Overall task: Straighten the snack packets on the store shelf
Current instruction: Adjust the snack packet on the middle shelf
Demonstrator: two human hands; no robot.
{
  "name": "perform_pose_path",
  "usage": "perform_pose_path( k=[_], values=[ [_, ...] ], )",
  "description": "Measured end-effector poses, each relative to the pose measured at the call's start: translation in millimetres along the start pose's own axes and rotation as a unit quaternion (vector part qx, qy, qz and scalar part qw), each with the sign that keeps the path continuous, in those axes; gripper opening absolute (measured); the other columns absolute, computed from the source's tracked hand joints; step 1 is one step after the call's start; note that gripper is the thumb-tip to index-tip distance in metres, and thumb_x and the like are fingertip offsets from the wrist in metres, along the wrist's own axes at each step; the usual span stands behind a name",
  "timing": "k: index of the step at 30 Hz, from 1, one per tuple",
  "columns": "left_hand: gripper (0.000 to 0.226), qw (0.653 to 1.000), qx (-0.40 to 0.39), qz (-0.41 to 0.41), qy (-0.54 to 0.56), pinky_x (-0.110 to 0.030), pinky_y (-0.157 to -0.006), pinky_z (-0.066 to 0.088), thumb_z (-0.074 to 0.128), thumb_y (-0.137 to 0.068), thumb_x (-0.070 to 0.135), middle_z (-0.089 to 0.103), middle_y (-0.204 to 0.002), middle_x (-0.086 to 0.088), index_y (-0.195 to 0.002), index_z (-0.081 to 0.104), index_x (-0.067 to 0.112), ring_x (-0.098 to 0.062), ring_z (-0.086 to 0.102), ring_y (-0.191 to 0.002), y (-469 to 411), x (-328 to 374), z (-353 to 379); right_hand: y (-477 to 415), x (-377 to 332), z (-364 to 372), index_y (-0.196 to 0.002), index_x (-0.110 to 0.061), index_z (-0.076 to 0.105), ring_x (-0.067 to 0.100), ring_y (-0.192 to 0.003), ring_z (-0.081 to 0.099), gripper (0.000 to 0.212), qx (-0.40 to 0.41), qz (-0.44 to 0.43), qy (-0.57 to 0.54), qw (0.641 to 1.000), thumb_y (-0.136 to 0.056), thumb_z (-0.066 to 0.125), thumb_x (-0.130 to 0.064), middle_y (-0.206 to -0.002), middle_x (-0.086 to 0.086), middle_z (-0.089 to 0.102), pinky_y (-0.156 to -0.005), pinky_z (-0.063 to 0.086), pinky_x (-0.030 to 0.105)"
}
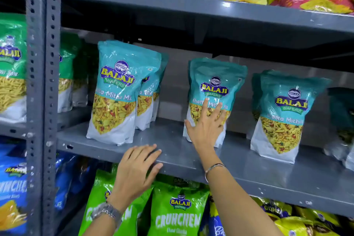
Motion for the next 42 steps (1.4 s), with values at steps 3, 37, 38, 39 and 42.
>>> perform_pose_path(
  k=[3, 37, 38, 39, 42],
  values=[
    [0.047, 0.999, 0.037, 0.019, 0.007, -0.035, -0.090, 0.039, 0.036, -0.100, 0.045, 0.069, -0.112, 0.000, -0.109, 0.071, 0.016, -0.020, 0.060, -0.101, 2.9, -1.8, 0.3, -3.7, 1.8, 3.1, -0.146, -0.026, 0.020, 0.051, -0.135, 0.016, 0.096, 0.018, 0.032, 0.043, 0.998, -0.070, 0.073, -0.052, -0.153, 0.025, 0.012, -0.093, 0.038, 0.065],
    [0.046, 0.997, 0.071, 0.007, 0.005, -0.040, -0.088, 0.041, 0.038, -0.099, 0.043, 0.070, -0.108, -0.004, -0.106, 0.071, 0.012, -0.026, 0.062, -0.097, 6.4, 0.3, 4.9, 23.4, 6.0, -21.2, -0.146, -0.033, 0.011, 0.047, -0.136, 0.016, 0.098, 0.028, 0.027, 0.008, 0.999, -0.072, 0.073, -0.050, -0.154, 0.021, 0.005, -0.085, 0.050, 0.060],
    [0.046, 0.998, 0.066, 0.004, 0.006, -0.040, -0.089, 0.041, 0.037, -0.099, 0.043, 0.069, -0.108, -0.004, -0.106, 0.071, 0.012, -0.026, 0.061, -0.098, 6.4, 0.3, 4.9, 25.5, 5.9, -23.4, -0.146, -0.033, 0.012, 0.047, -0.135, 0.017, 0.098, 0.030, 0.025, 0.008, 0.999, -0.072, 0.073, -0.050, -0.154, 0.021, 0.005, -0.084, 0.050, 0.060],
    [0.047, 0.998, 0.062, 0.002, 0.007, -0.040, -0.089, 0.041, 0.037, -0.100, 0.044, 0.069, -0.108, -0.004, -0.107, 0.071, 0.013, -0.026, 0.061, -0.098, 6.3, 0.5, 4.5, 27.5, 5.7, -25.5, -0.146, -0.032, 0.012, 0.047, -0.135, 0.017, 0.098, 0.031, 0.025, 0.008, 0.999, -0.072, 0.073, -0.051, -0.154, 0.021, 0.006, -0.084, 0.050, 0.060],
    [0.047, 0.998, 0.055, 0.002, 0.009, -0.039, -0.088, 0.040, 0.036, -0.100, 0.043, 0.069, -0.108, -0.005, -0.106, 0.071, 0.012, -0.026, 0.061, -0.097, 5.4, 1.3, 2.2, 32.5, 4.0, -31.3, -0.146, -0.032, 0.013, 0.047, -0.135, 0.017, 0.097, 0.034, 0.024, 0.009, 0.999, -0.072, 0.073, -0.051, -0.154, 0.021, 0.007, -0.084, 0.050, 0.060]
  ],
)
Point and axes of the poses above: each hand's wrist, its own y-axis away from the middle knuckle, its own z-axis out of the palm, x = y × z, the point moved 4 cm from there along -y, towards the middle knuckle
